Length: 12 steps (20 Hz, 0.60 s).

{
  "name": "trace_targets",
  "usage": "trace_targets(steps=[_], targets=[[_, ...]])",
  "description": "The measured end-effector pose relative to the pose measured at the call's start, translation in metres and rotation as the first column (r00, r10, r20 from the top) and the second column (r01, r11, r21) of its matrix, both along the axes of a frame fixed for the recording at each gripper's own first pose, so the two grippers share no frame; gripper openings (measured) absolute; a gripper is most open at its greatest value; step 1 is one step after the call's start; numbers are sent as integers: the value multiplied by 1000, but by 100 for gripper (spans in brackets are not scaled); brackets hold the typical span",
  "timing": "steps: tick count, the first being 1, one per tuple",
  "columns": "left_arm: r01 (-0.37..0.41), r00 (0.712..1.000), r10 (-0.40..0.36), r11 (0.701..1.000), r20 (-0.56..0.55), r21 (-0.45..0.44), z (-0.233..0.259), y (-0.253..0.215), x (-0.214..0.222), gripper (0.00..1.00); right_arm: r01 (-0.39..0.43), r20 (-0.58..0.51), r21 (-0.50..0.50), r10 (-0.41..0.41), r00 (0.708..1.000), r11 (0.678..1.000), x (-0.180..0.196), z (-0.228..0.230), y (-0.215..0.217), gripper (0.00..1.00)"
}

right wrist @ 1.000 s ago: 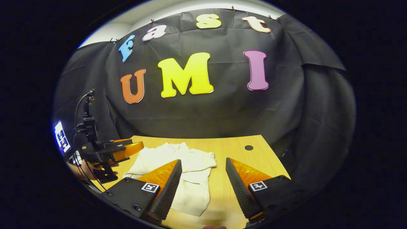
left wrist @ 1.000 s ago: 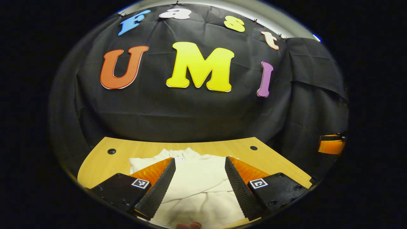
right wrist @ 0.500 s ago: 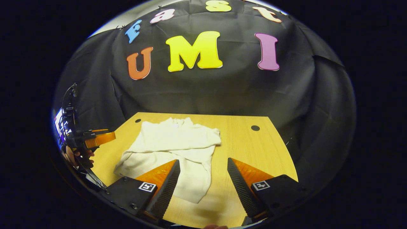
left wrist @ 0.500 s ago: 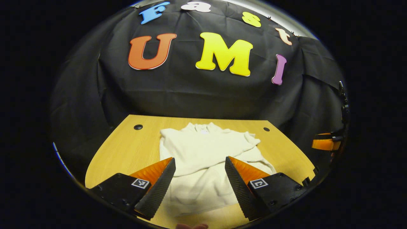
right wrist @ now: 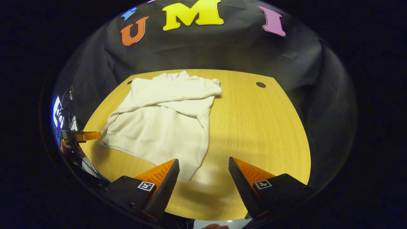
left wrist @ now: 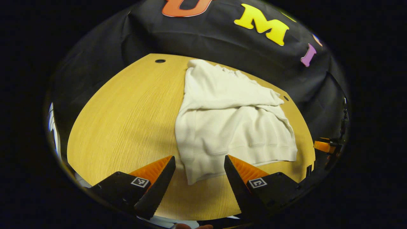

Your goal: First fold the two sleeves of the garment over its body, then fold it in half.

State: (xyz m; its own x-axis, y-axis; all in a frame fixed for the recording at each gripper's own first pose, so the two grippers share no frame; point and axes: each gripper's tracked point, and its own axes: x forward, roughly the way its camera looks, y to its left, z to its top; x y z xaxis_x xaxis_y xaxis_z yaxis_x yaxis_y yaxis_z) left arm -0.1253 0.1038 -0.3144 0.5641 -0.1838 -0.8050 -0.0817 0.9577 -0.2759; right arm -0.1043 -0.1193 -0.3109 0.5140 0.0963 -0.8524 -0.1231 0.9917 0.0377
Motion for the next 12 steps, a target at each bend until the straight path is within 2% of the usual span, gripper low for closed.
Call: trace_targets(steps=[3,5,9,12], targets=[[-33,999,31,997,-36,-66,-8,-4,-7,97,42,-56,27,-40,998,999,-1,-28,14,97],[-27,999,24,996,-31,-83,-5,-13,11,97,69,-93,15,-67,993,998,-3,-47,17,95],[-18,999,15,997,-46,-73,-7,-24,19,96,85,-140,3,-84,987,996,-2,-72,33,98],[-59,995,55,997,-82,-48,-10,-18,21,92,72,-151,-11,-72,986,997,2,-83,49,98]])
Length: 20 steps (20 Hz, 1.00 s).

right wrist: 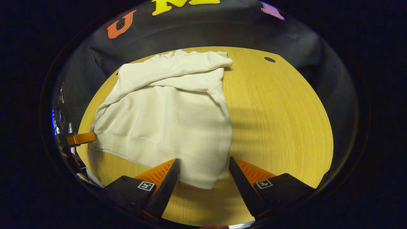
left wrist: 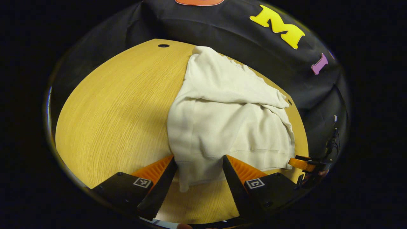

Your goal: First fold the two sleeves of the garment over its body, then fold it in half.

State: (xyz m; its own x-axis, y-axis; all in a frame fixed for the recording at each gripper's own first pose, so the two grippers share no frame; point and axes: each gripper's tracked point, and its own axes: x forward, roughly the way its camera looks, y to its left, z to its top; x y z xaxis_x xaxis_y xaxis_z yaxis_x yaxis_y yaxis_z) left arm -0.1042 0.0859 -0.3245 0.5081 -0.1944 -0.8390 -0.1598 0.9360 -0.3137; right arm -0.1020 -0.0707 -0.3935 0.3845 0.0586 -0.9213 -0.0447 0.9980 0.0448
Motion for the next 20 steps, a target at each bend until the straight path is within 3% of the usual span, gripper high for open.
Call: trace_targets(steps=[4,5,6,7,8,9,10,11,12,20], targets=[[-49,998,51,997,-46,60,-6,18,-2,68,-8,9,-36,9,1000,999,2,-4,1,96],[-75,995,79,994,-53,75,-10,24,-2,47,-11,19,-30,12,1000,999,4,-2,1,98],[-99,994,101,993,-41,59,-9,25,0,40,-10,20,-15,10,1000,1000,4,-2,2,89],[-106,993,108,993,-37,49,-6,25,-2,27,7,20,4,-7,1000,1000,5,-3,3,76],[-99,994,100,994,-38,35,-6,24,-2,24,28,15,32,-28,999,999,9,-3,4,51],[-99,994,99,995,-38,7,-6,21,-4,19,66,-10,63,-66,998,996,7,-4,6,45],[-107,994,106,994,-38,-24,-3,19,-2,16,100,-11,98,-99,995,990,12,-4,7,18],[-118,993,117,992,-33,-42,-1,19,0,9,149,-43,137,-144,989,979,11,-2,8,18],[-121,992,120,991,-25,-52,1,19,2,7,173,-54,172,-166,985,970,11,-1,10,8],[-21,991,25,999,134,-27,58,5,20,4,176,16,302,-190,982,937,36,54,19,7]])
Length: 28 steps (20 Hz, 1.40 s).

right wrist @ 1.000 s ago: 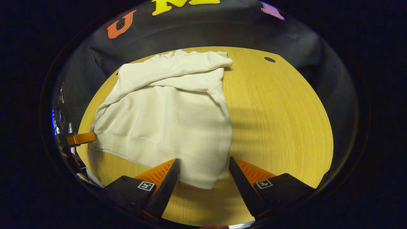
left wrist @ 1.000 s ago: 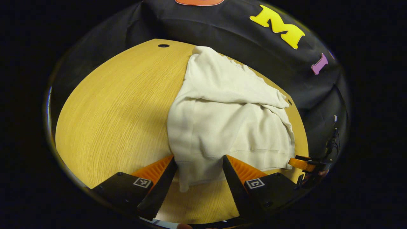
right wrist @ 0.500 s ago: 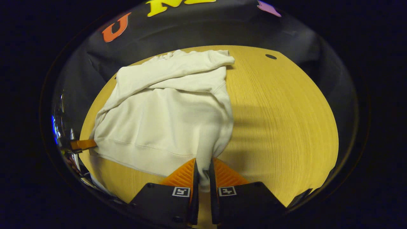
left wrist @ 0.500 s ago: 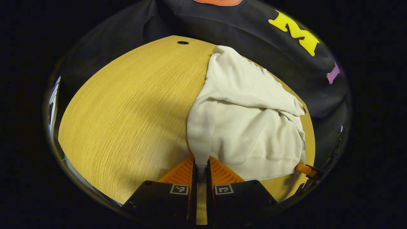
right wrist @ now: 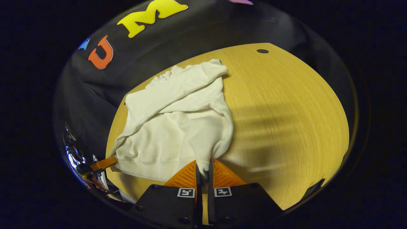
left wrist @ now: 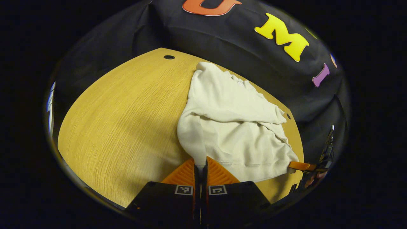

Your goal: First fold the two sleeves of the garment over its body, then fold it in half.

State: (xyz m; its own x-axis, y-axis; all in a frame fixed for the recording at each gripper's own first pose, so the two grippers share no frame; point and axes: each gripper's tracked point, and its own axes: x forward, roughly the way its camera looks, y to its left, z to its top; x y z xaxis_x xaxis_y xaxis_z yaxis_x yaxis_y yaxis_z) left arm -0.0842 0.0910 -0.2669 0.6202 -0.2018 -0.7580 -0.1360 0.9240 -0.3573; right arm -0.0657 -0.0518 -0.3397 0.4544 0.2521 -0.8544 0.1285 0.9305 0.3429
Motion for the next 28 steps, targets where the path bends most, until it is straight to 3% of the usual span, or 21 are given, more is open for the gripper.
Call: trace_targets(steps=[6,14,16,18,21,28], targets=[[59,989,-57,998,140,-9,63,-11,49,4,9,137,61,-18,990,998,48,74,4,7],[30,956,3,994,292,-109,151,-6,150,3,-34,283,138,-7,959,990,155,166,18,7],[18,950,24,991,312,-131,166,-1,188,4,-24,299,160,-25,954,987,201,177,21,7],[-1,949,48,989,312,-150,169,8,226,3,7,294,195,-65,954,981,246,174,22,7],[-27,949,80,984,304,-176,134,16,289,3,48,280,223,-112,953,974,302,144,18,7],[0,962,31,993,270,-117,35,10,372,3,48,245,174,-91,965,984,377,17,18,7]])
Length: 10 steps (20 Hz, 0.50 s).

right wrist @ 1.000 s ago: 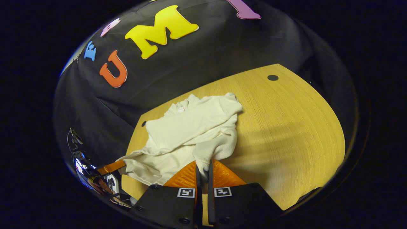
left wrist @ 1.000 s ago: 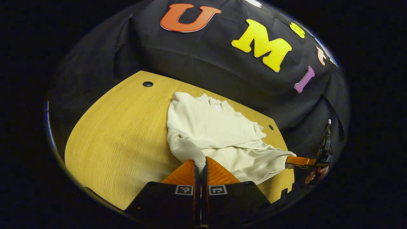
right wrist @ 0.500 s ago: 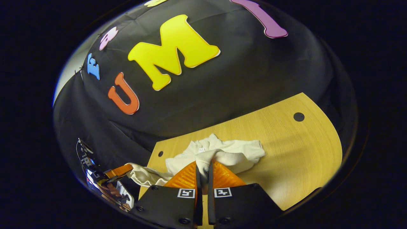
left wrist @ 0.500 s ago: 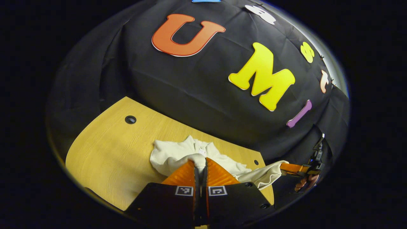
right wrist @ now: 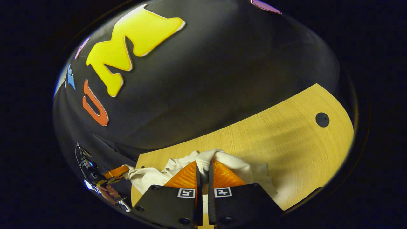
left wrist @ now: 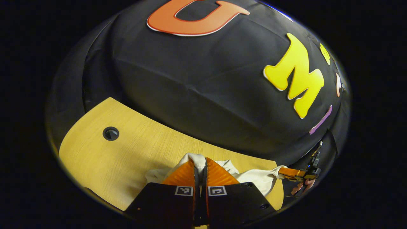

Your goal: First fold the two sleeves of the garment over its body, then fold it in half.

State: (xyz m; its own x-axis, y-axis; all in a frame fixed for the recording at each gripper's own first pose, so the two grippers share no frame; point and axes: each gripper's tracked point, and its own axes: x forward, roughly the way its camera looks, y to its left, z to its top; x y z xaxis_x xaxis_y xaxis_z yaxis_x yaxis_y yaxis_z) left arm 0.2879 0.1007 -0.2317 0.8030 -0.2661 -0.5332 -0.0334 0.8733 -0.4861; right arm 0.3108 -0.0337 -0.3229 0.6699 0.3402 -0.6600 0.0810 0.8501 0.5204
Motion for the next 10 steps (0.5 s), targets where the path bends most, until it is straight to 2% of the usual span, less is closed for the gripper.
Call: trace_targets(steps=[5,9,10], targets=[[1,999,3,998,-53,66,-41,-4,14,4,2,-50,-38,-3,999,999,18,-65,-2,7],[3,993,11,992,-113,122,-55,-4,7,4,33,-67,-66,-37,997,997,25,-83,-3,7],[5,993,11,992,-120,129,-56,-4,5,5,32,-62,-77,-37,997,997,25,-85,-3,13]])
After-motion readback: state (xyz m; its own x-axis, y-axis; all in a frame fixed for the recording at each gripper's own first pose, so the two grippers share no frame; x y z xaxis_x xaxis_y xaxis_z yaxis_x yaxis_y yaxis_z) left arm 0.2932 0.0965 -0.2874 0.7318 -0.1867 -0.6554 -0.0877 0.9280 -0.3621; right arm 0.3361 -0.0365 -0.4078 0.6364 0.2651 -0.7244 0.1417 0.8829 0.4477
